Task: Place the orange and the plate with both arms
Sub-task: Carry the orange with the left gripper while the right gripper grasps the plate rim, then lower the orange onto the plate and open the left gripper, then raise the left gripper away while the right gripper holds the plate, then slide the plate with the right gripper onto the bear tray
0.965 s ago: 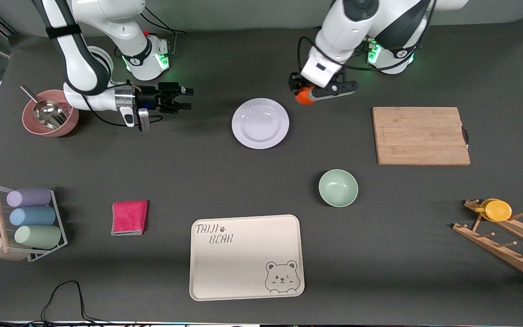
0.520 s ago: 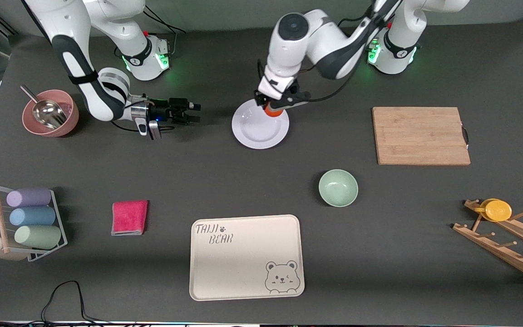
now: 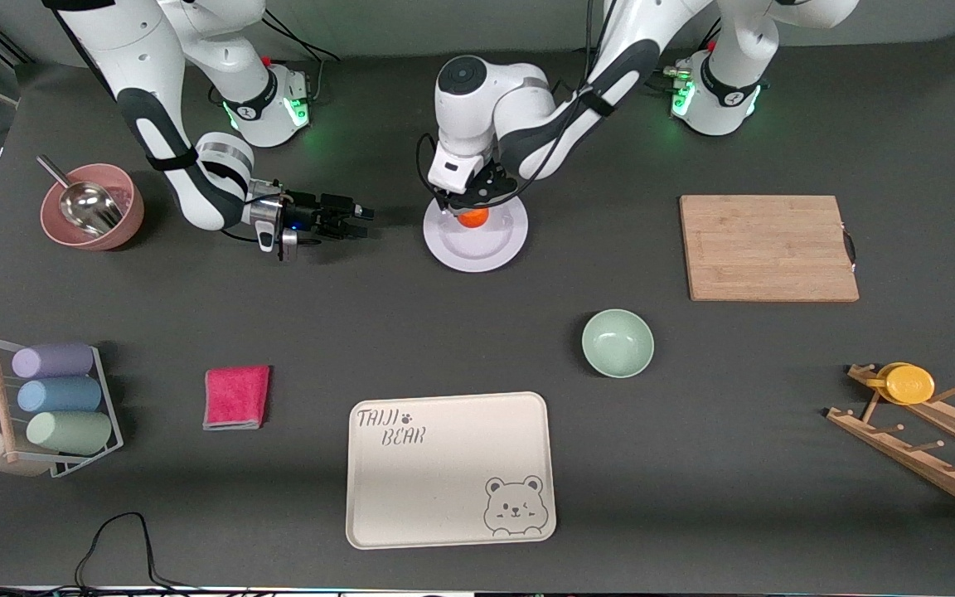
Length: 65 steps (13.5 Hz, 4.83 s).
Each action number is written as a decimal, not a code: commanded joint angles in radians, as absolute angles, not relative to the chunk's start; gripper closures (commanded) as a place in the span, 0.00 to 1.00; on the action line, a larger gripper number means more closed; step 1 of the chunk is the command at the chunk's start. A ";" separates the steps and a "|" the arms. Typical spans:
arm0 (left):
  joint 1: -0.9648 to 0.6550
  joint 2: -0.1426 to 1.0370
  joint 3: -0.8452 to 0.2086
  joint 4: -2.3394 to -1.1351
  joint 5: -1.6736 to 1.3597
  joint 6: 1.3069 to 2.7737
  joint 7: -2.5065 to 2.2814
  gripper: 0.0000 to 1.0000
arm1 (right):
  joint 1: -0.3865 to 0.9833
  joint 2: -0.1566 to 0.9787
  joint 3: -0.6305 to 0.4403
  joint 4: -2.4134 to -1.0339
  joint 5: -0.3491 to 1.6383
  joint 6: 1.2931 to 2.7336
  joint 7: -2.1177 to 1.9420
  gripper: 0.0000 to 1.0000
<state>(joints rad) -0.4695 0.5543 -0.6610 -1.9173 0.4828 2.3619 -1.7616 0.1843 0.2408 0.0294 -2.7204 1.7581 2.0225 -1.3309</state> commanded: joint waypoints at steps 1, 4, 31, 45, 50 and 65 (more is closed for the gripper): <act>-0.512 0.604 -0.631 -1.876 0.540 2.350 -1.795 1.00 | 0.199 0.304 0.028 -2.694 1.793 2.028 -1.416 0.00; -0.535 0.614 -0.612 -1.876 0.543 2.350 -1.810 1.00 | 0.201 0.327 0.028 -2.691 1.809 2.026 -1.433 0.00; -0.250 0.307 -0.588 -1.706 0.269 1.863 -1.065 0.00 | 0.293 0.420 0.077 -2.611 1.966 2.019 -1.519 0.57; 0.098 0.048 -0.324 -1.575 -0.084 1.588 -0.350 0.00 | 0.433 0.488 0.123 -2.510 2.140 2.065 -1.522 0.97; 0.106 -0.138 -0.242 -1.685 -0.028 1.568 -0.244 0.00 | 0.382 0.421 0.121 -2.510 2.137 2.051 -1.496 1.00; 0.107 -0.120 -0.187 -1.690 0.027 1.566 -0.137 0.00 | 0.224 0.704 0.008 -1.670 1.667 2.023 -0.819 1.00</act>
